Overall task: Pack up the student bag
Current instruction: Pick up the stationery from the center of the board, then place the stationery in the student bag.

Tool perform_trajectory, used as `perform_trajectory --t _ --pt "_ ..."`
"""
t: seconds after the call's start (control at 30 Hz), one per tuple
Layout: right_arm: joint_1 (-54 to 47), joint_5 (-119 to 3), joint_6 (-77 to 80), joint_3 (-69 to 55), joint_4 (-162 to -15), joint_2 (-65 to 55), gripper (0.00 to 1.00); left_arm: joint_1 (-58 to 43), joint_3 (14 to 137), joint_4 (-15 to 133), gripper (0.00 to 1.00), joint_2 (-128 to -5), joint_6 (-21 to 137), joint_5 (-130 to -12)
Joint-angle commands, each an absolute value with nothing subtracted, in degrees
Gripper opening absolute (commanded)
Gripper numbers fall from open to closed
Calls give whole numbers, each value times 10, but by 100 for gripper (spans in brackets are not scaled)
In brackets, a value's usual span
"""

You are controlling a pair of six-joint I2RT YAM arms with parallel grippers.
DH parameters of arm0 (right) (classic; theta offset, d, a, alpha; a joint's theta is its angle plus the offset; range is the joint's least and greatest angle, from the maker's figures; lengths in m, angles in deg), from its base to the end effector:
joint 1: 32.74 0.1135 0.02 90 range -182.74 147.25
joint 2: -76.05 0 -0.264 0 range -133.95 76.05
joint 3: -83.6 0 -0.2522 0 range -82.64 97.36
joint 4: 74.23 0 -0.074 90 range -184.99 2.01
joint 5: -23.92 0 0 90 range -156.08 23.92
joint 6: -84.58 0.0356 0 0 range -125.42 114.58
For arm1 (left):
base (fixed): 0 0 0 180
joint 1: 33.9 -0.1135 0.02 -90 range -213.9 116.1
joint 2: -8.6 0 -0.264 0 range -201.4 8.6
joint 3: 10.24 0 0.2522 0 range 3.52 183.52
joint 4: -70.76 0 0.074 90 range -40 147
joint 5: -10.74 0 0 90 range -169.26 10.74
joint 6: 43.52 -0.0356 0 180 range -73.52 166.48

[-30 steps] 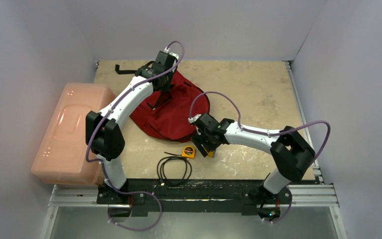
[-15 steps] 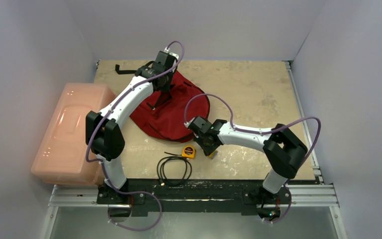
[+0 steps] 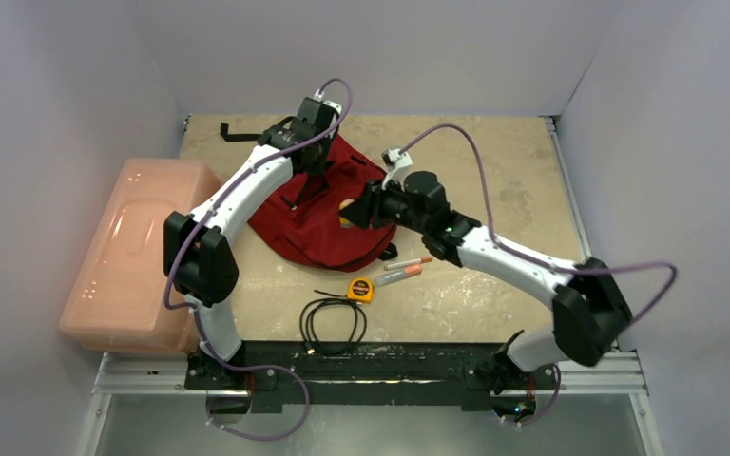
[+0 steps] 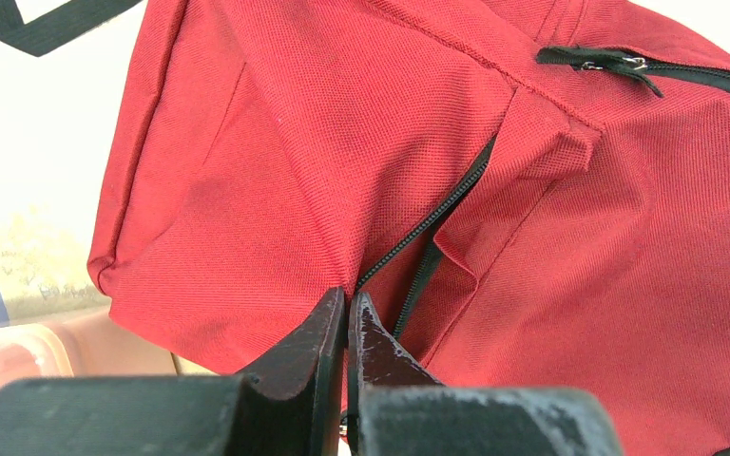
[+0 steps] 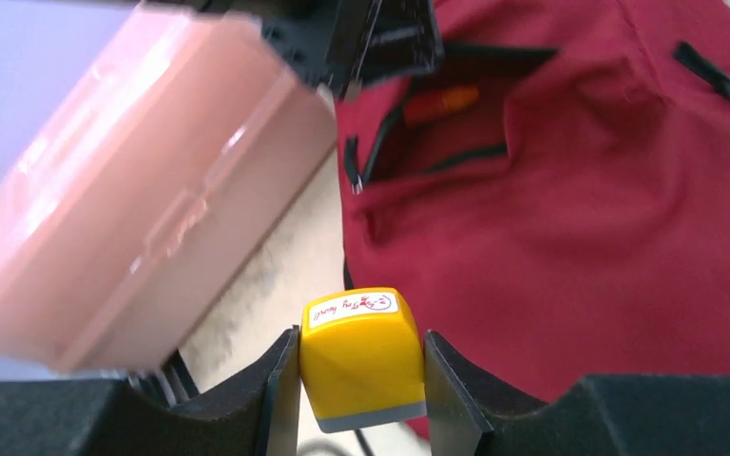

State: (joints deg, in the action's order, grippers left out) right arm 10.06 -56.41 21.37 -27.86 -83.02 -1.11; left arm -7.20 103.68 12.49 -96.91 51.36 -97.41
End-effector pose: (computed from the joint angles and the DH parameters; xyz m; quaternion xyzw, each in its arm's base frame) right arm 0.2269 0.2183 0.3005 -0.1612 0.7883 0.3924 0.4456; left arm 0.3709 -0.1741 0.3223 0.1224 0.9210 0.0503 0.3664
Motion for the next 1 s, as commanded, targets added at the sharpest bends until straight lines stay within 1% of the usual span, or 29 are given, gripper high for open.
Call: perform_trajectory --t 0.0,0.03,0.13,0.2,0.3,0.4,0.47,0.67,0.7,0.77,0.83,0.87,0.9,0.97 --pt "92 -530 310 -247 -514 -156 0 -71 1046 123 0 -952 510 -966" --pt "92 -543 308 -244 -450 -186 0 -70 1045 123 0 -951 510 -967" --pt "91 -529 324 -213 -280 -295 0 -70 1045 124 0 -944 509 -966" --pt "92 -534 325 -178 -218 -354 0 -70 1045 123 0 -940 508 -964" --pt "92 -555 326 -122 -185 -433 0 -70 1043 123 0 -936 506 -965" --pt "89 -594 341 -106 -136 -477 0 -70 1044 123 0 -936 505 -968" --pt "89 -634 331 -88 -134 -499 0 -70 1044 122 0 -935 506 -965" --pt "89 -685 309 9 -142 -583 0 -70 1049 117 0 -927 516 -951" --pt "89 -692 309 25 -143 -596 3 -70 1049 118 0 -927 516 -950" --pt "89 -705 302 56 -152 -622 17 -71 1049 117 0 -927 517 -948" --pt "89 -725 294 79 -172 -634 41 -71 1049 118 0 -927 520 -945" --pt "90 -726 289 78 -169 -633 50 -71 1049 118 0 -928 522 -943" --pt "89 -724 283 67 -161 -627 57 -71 1049 117 0 -929 522 -941" --pt "89 -725 266 30 -160 -599 66 -70 1049 118 0 -931 523 -942"
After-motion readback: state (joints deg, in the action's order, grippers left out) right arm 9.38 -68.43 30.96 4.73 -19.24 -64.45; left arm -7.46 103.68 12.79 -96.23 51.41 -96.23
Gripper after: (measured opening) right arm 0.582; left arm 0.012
